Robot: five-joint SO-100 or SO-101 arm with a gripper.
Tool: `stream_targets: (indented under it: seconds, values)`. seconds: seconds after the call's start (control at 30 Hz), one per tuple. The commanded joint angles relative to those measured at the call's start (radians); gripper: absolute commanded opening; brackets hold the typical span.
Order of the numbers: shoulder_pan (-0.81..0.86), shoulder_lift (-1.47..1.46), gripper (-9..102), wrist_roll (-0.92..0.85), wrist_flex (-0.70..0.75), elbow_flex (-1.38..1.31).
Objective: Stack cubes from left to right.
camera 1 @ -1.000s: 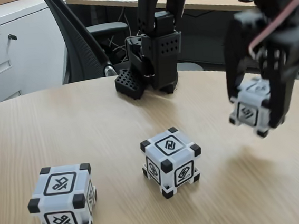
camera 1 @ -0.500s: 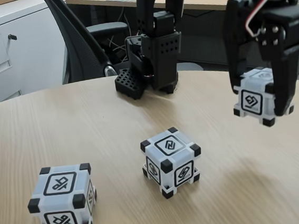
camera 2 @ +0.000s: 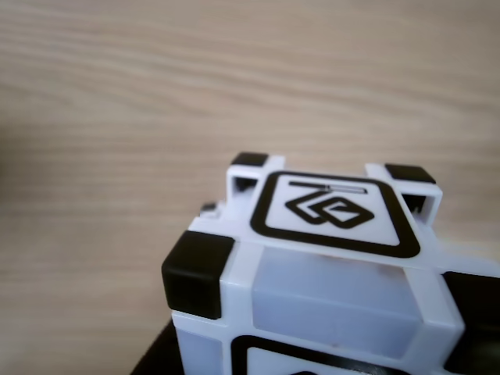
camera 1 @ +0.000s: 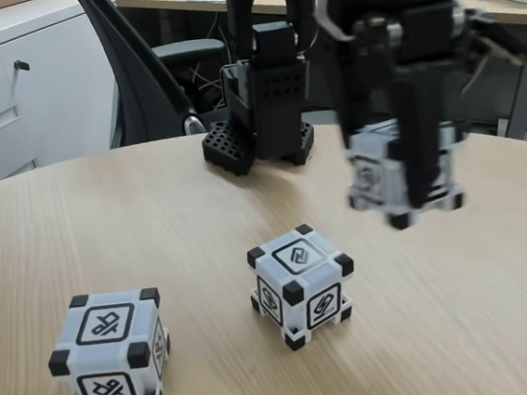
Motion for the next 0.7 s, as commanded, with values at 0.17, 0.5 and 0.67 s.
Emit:
stream_targets:
  seconds: [0.17, 0.5, 0.67]
  values:
    - [0.259, 0.057, 0, -0.137, -0.014, -0.017]
    - [0.457, 0.044, 0, -0.21, -0.014, -0.021]
    - [0.517, 0.043, 0, -0.218, -0.015, -0.021]
